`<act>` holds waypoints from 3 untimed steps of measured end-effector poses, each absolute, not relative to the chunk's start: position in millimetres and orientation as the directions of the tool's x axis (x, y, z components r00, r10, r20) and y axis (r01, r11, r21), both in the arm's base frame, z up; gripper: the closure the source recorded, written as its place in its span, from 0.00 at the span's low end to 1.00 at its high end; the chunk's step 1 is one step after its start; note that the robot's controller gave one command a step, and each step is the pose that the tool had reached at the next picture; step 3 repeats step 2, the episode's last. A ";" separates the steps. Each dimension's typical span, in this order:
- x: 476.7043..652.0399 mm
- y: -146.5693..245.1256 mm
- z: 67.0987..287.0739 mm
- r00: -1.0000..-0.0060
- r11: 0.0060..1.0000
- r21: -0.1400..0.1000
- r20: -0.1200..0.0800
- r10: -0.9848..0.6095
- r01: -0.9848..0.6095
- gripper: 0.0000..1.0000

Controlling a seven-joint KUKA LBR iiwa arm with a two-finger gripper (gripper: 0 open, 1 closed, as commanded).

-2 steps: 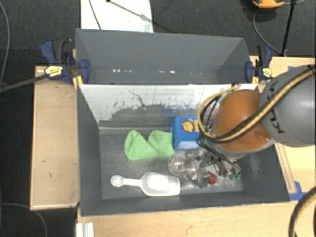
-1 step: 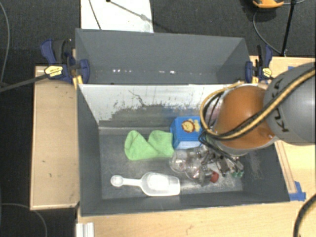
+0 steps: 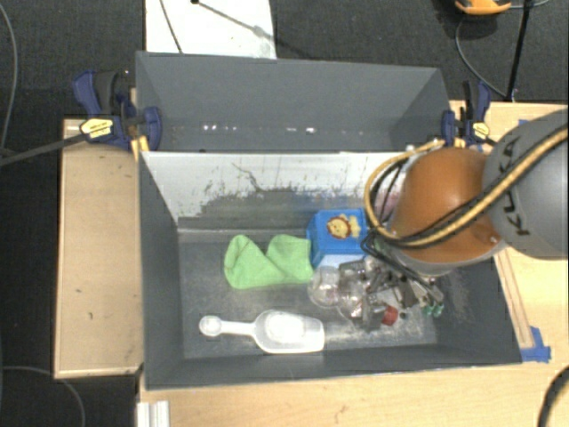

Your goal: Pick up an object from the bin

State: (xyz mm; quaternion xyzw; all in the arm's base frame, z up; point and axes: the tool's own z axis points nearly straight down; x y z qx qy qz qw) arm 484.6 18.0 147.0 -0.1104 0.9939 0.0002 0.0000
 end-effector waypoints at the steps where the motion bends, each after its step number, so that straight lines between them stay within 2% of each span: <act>1: 485.5 18.0 160.8 -0.976 0.976 0.000 -0.003 -0.220 -0.220 1.00; 3: 486.0 18.0 168.8 -0.976 0.976 -0.001 -0.006 -0.220 -0.220 1.00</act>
Offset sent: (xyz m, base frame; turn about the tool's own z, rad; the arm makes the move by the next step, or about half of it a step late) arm -0.0001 0.0001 0.0331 0.0000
